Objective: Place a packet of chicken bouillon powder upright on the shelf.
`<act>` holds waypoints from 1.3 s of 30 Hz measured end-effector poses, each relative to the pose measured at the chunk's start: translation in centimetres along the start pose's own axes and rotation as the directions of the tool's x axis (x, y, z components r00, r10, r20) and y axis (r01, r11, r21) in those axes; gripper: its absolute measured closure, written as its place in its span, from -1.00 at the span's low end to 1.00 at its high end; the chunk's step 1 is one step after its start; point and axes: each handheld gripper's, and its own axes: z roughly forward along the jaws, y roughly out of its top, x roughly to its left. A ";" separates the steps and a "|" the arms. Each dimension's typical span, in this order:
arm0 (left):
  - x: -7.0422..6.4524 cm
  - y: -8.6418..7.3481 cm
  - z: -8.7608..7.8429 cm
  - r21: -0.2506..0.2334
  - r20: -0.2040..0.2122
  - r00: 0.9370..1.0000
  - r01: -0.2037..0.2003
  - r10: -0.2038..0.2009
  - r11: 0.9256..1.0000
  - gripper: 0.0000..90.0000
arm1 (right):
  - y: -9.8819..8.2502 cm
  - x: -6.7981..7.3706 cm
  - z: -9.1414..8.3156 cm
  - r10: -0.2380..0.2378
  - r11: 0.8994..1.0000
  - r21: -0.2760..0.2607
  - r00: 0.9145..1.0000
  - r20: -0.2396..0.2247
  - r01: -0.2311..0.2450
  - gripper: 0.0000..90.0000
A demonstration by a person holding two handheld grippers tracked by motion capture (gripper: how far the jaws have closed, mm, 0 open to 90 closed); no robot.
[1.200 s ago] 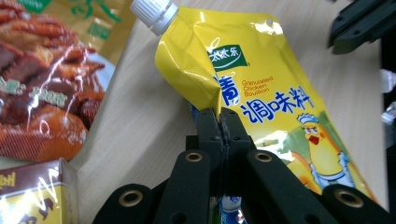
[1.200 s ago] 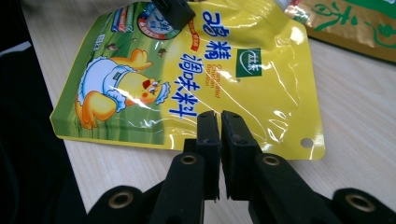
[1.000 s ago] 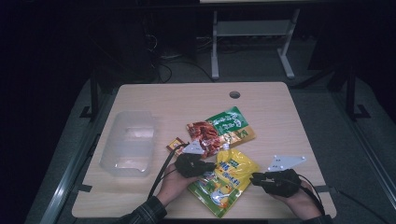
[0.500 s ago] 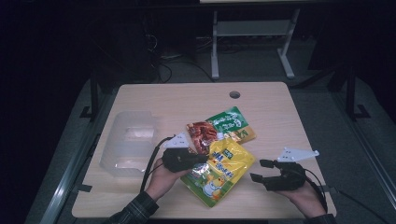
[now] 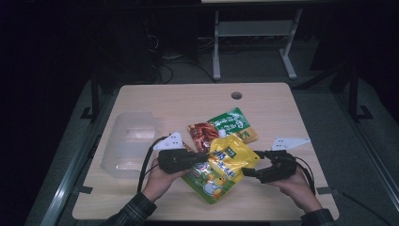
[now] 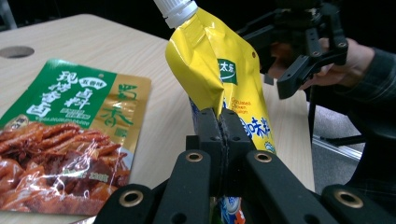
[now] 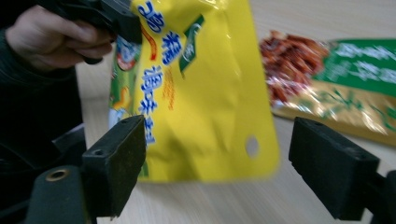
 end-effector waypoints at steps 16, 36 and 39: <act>0.2 -0.1 -0.3 -0.007 -0.020 1.000 0.007 -0.007 1.000 0.98 | 1.2 -0.4 2.2 -0.063 0.998 -0.022 0.990 -0.126 0.061 0.96; -0.9 -1.8 -2.8 0.150 -0.153 0.987 -0.026 0.049 0.988 -0.32 | 2.2 0.5 1.2 -0.139 0.990 -0.018 0.979 -0.151 0.138 1.00; -1.4 -3.0 -3.2 0.171 -0.148 0.988 -0.012 0.038 0.985 -0.45 | 2.7 0.8 1.2 -0.144 0.990 -0.023 0.977 -0.160 0.142 1.00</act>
